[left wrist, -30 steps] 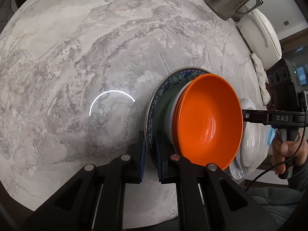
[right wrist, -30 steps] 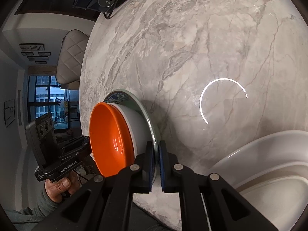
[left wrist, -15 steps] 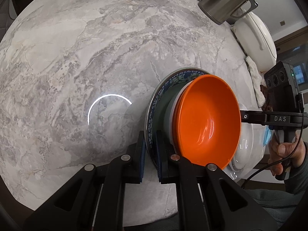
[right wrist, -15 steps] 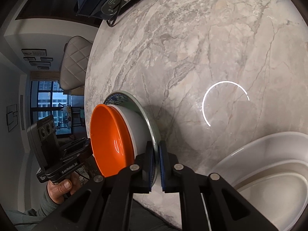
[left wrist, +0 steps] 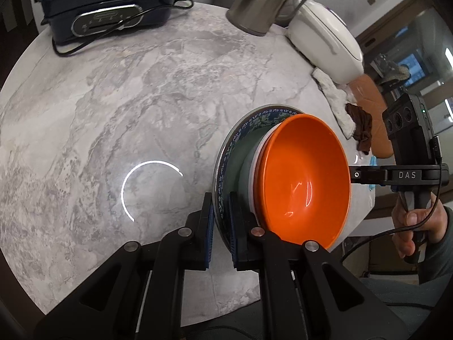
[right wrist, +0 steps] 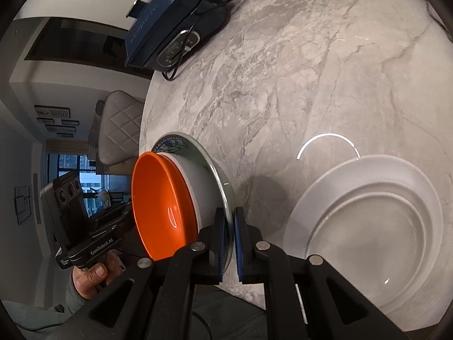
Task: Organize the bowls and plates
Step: 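Lift the nested bowls with both grippers and carry them over the plate stack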
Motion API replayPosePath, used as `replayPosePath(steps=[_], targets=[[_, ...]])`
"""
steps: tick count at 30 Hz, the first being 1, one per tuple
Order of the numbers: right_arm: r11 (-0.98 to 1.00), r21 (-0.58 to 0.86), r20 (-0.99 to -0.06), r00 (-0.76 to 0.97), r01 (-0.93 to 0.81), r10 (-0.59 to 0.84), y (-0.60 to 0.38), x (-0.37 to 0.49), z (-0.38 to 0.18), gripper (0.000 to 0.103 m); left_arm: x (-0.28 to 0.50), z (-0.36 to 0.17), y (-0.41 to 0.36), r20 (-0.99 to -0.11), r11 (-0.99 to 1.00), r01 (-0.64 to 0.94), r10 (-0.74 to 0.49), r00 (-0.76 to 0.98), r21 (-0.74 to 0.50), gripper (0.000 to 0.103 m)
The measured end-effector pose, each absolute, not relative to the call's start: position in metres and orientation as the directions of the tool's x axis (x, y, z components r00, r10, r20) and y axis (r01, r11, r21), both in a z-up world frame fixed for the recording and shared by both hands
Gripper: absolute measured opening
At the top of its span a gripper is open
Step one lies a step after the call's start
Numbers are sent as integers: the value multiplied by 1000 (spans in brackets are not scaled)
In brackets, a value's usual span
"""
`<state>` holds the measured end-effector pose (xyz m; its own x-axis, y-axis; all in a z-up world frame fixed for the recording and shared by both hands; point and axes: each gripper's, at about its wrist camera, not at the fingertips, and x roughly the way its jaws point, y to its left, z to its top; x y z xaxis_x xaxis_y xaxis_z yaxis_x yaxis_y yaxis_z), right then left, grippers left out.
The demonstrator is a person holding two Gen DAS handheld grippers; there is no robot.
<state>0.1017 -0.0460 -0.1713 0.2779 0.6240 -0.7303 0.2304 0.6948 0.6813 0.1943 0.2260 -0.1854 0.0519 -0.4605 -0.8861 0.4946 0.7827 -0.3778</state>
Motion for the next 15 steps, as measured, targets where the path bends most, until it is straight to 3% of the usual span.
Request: replayPosePath(steps=[5,15], targets=[[673,682,-730,329,286,599,-75,63,-162,9,174,-172,177,-880,740,556,-474,30,-379,8],[641,662,-750,345,389,565,-147,-7,-198,10,114,-219,77,-905,718,596,-425,-32,-359,6]])
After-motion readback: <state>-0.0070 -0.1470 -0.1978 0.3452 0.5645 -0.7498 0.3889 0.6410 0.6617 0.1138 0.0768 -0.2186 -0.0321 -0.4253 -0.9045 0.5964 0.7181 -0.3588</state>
